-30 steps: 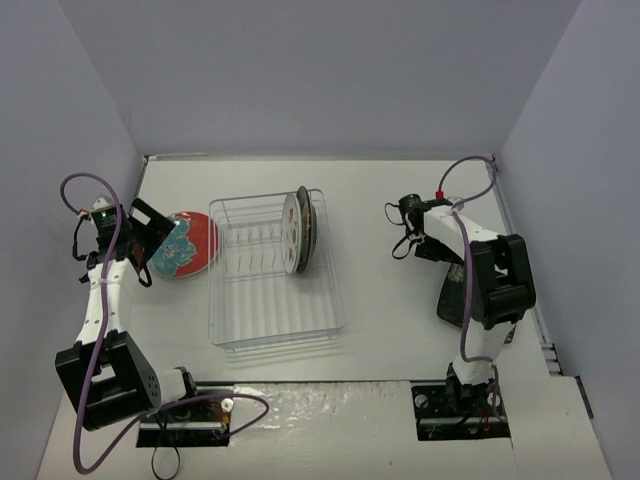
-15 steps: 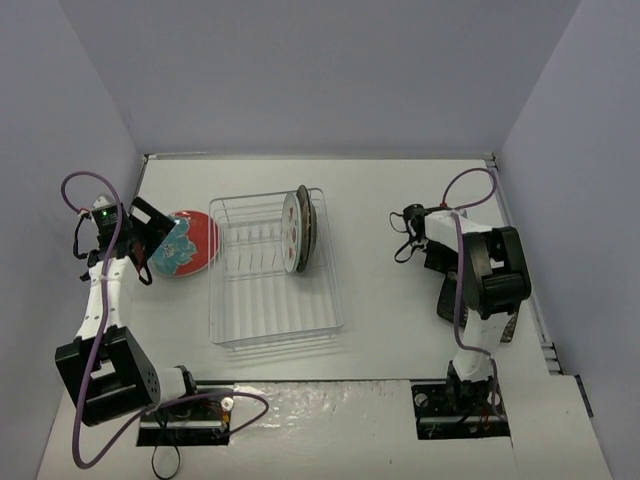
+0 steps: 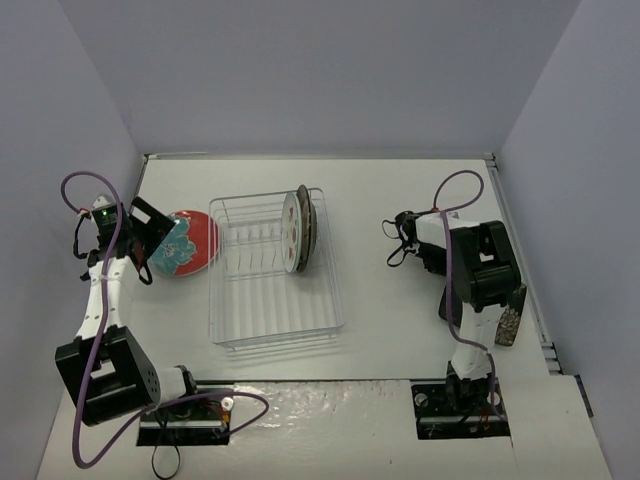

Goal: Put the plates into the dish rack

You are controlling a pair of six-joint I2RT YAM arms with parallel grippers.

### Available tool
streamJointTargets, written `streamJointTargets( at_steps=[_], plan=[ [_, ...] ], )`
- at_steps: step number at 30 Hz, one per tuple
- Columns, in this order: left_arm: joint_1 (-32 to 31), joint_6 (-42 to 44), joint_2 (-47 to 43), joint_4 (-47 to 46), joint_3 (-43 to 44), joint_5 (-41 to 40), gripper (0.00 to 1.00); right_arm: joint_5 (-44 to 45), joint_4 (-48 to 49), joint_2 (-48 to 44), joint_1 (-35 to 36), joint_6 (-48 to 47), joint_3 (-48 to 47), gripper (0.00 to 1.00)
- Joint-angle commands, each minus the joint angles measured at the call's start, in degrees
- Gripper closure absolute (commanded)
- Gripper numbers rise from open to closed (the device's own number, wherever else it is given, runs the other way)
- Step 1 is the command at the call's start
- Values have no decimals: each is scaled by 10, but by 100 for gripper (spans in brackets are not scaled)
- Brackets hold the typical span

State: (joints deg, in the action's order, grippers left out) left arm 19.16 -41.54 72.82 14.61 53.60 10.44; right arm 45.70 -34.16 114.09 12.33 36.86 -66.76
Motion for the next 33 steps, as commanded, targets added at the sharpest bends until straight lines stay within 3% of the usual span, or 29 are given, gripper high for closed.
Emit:
streamJointTargets(
  at_steps=[1,7,14,23,30,33],
  plan=[
    [4,2,-18,-22,12,-6,3,22,-30,-6,16,40,-18,100],
    [4,1,-21,-20,12,-7,3,45,-24,-35,49,19,-83,100],
    [4,2,-25,-16,12,-11,3,81,81,-117,125,-127,-93,100],
    [4,2,-22,-15,13,-9,3,-36,351,-292,176,-411,-18,100],
    [4,3,-28,-10,14,-13,3,-100,464,-328,192,-547,-16,100],
    [4,3,-31,-7,15,-14,3,-179,487,-325,196,-648,-40,100]
  ],
)
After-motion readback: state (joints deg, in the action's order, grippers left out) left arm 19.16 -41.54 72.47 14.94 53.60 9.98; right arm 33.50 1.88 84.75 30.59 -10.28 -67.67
